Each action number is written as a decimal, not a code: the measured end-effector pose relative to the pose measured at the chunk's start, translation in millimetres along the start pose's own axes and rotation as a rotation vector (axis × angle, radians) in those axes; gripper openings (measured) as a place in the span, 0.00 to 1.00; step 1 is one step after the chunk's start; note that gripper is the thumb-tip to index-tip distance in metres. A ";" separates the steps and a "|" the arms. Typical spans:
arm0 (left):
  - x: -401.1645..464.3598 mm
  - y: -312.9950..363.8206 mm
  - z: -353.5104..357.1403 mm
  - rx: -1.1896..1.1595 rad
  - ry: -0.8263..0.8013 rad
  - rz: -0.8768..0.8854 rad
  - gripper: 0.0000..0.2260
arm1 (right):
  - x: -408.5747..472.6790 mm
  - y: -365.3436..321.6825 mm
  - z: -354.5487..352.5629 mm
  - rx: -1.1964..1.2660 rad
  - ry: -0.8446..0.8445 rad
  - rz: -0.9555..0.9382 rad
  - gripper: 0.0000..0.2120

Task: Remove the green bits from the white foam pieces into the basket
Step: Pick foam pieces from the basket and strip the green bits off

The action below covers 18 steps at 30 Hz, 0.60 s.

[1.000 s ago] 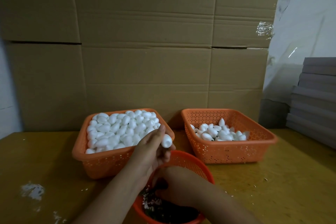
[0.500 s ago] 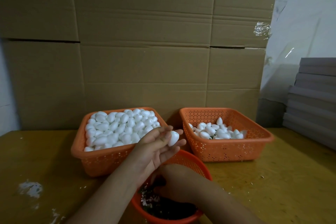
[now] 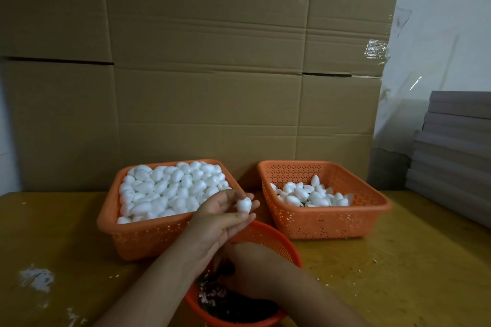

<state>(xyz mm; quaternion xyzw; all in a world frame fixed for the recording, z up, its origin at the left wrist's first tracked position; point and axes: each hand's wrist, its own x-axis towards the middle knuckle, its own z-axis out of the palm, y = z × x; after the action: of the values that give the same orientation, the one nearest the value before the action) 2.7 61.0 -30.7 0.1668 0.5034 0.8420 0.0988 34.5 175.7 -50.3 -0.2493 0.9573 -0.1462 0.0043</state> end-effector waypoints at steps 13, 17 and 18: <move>-5.0 2.1 2.0 0.202 -0.038 0.066 0.20 | 1.8 2.5 4.4 -0.009 0.024 0.000 0.13; -5.6 2.9 3.7 0.181 -0.027 0.057 0.20 | 1.4 1.3 3.0 -0.014 0.004 0.012 0.15; -5.7 3.3 4.0 0.177 -0.016 0.053 0.21 | 1.2 1.2 1.6 0.001 -0.001 0.007 0.14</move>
<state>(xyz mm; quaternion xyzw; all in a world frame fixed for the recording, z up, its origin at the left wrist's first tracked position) 9.6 60.8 -27.0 0.1948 0.5704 0.7953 0.0652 33.1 175.7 -52.2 -0.2460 0.9581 -0.1464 0.0054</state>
